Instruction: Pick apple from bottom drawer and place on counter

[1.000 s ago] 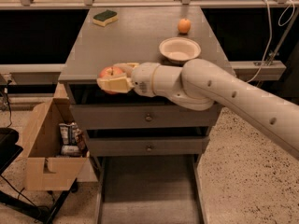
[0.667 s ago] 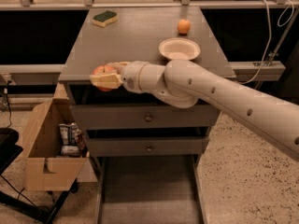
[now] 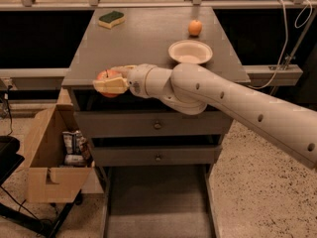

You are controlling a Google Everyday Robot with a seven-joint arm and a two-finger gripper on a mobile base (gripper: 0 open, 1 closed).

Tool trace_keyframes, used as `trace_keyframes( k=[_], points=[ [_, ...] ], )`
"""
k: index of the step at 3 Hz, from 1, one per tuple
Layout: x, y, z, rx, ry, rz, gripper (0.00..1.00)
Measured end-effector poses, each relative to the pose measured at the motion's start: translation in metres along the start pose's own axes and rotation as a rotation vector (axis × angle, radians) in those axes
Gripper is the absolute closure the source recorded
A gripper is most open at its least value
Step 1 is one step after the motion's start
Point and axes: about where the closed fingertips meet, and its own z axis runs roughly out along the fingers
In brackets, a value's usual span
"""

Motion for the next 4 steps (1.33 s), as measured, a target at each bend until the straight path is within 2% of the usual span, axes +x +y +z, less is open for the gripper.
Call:
trace_keyframes(
  k=[1,2,3,4],
  points=[
    [-0.030,-0.010,-0.032,0.069,-0.035,0.012,1.00],
    [-0.080,-0.025,-0.086,0.174,-0.082,0.025,1.00],
    [-0.118,-0.041,-0.109,0.225,-0.139,0.049,1.00],
    [-0.134,-0.054,-0.090,0.225,-0.186,0.079,1.00]
  ],
)
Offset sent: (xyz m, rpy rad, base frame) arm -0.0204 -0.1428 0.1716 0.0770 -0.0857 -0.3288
